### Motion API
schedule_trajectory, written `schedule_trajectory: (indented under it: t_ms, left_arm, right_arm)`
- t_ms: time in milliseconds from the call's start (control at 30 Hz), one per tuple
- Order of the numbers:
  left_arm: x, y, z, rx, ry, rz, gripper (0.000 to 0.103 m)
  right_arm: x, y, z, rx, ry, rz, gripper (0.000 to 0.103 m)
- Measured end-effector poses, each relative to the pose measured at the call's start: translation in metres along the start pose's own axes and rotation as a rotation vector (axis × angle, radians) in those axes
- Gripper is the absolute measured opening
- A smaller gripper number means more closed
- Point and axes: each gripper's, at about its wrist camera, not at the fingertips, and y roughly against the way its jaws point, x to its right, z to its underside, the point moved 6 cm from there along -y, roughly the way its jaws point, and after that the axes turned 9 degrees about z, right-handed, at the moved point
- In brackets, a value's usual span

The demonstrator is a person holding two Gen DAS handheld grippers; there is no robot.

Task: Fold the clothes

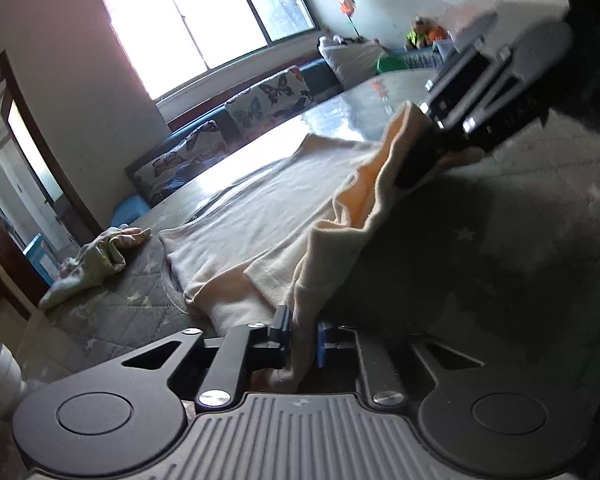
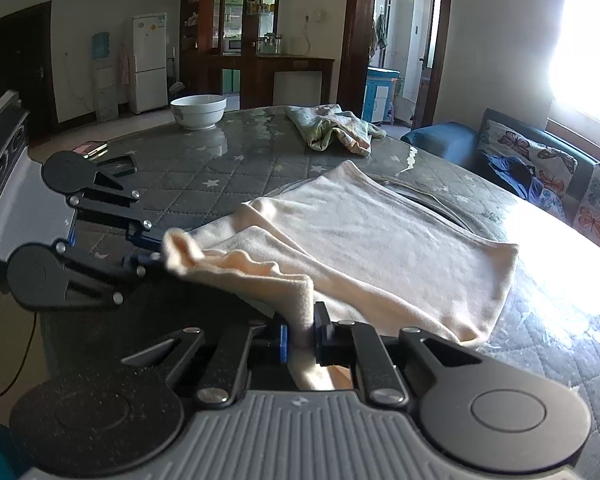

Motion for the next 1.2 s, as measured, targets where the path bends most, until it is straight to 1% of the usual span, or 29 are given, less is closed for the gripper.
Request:
schedule_trajectory:
  t_ms: [33,67,233,367,500,567,733,767,867,967,1100,1200]
  left_arm:
    - [0.000,0.005,-0.002,0.011,0.009,0.008,0.006]
    - [0.000,0.010,-0.003,0.022,0.017,0.017,0.006]
    - [0.008,0.034,-0.009,0.045,0.020,0.043,0.005]
    - [0.018,0.053,-0.011,0.055,0.048,0.076,0.005]
    - [0.033,0.082,-0.011,0.062,0.082,0.124,0.005]
    - [0.042,0.096,-0.011,0.066,0.099,0.149,0.005]
    - [0.062,0.126,-0.017,0.077,0.122,0.200,0.005]
    - [0.065,0.128,-0.018,0.077,0.116,0.198,0.005]
    - [0.063,0.123,-0.022,0.079,0.110,0.195,0.005]
    - [0.053,0.112,-0.031,0.091,0.110,0.189,0.005]
    - [0.035,0.093,-0.047,0.109,0.105,0.177,0.005]
    - [0.012,0.066,-0.062,0.114,0.089,0.154,0.006]
  right_arm:
    - [-0.001,0.002,0.000,0.003,0.001,-0.002,0.010]
    - [-0.001,0.005,0.001,0.006,0.002,-0.004,0.010]
    - [-0.005,0.023,0.002,0.020,0.014,-0.023,0.010]
    - [-0.012,0.045,0.008,0.014,0.037,-0.059,0.010]
    - [-0.025,0.074,0.015,0.000,0.075,-0.116,0.010]
    - [-0.033,0.096,0.020,-0.011,0.093,-0.153,0.010]
    - [-0.053,0.137,0.027,-0.051,0.110,-0.229,0.010]
    - [-0.056,0.143,0.028,-0.060,0.112,-0.240,0.010]
    - [-0.056,0.148,0.030,-0.073,0.104,-0.251,0.010]
    - [-0.047,0.145,0.025,-0.069,0.075,-0.242,0.010]
    - [-0.022,0.132,0.008,-0.057,0.056,-0.211,0.010]
    - [0.001,0.115,-0.008,-0.054,0.049,-0.179,0.010]
